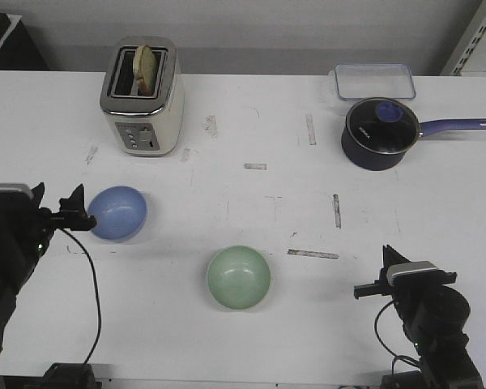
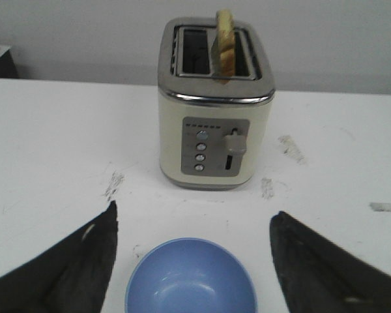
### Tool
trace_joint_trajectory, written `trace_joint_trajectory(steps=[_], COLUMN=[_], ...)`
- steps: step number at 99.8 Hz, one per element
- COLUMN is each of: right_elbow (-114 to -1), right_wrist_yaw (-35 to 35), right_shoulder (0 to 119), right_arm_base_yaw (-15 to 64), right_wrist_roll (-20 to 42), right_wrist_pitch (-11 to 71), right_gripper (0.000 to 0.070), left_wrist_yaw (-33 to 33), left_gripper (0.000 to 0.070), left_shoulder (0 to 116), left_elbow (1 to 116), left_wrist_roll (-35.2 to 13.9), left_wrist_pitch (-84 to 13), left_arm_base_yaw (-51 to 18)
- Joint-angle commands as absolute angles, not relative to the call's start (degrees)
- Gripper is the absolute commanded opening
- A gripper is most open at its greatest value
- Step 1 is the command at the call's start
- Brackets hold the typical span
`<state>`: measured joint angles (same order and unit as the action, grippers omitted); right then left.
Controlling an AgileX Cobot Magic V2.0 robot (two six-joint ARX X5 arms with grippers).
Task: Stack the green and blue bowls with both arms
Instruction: 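Reach the left gripper to the blue bowl rim and grasp it, then lift the blue bowl with the left gripper and lower it into the green bowl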
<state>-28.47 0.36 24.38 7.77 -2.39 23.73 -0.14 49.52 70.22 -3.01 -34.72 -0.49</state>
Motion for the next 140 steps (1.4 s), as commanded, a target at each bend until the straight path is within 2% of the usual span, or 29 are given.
trace_joint_trajectory(steps=[1,31,72,76,80,95,105,132,140], right_elbow=[-28.9,-28.9,-28.9,-28.9,-28.9,-28.9,-28.9,-28.9,-28.9], right_wrist_yaw=[0.4,0.0,0.0,0.0,0.0,0.0,0.0,0.0,0.0], right_shoulder=[24.6,24.6,24.6,24.6,24.6,24.6,24.6,24.6,24.6], right_arm_base_yaw=[7.7,7.7,7.7,7.7,7.7,7.7,7.7,7.7,7.7], right_wrist_roll=[-2.7,-2.7,-2.7,-2.7,-2.7,-2.7,-2.8,-2.8,-2.8], right_wrist_pitch=[23.2,24.3,24.7,24.7,24.7,24.6,24.6,24.5,24.5], right_gripper=[0.0006,0.0006,0.0006,0.0006,0.0006,0.0006,0.0006,0.0006,0.0006], left_wrist_yaw=[-0.5,-0.5,-0.4,-0.2,-0.2,-0.2,-0.2,0.1,2.1], left_gripper=[0.0492,0.0490,0.0479,0.0459,0.0411,0.0135,0.0000,0.0000,0.0000], left_shoulder=[53.8,71.5,88.1,89.0,89.8,91.1,91.1,90.2,88.9], left_elbow=[71.1,71.1,71.1,71.1,71.1,71.1,71.1,72.4,74.1], left_wrist_roll=[-2.5,-5.8,-5.9,-5.9,-5.9,-5.8,-5.8,-5.9,-5.9], left_wrist_pitch=[-35.6,-40.1,-41.8,-41.8,-42.0,-42.2,-41.4,-42.0,-42.4], left_arm_base_yaw=[-0.2,4.6,9.4,9.4,9.4,9.4,9.4,9.2,9.0])
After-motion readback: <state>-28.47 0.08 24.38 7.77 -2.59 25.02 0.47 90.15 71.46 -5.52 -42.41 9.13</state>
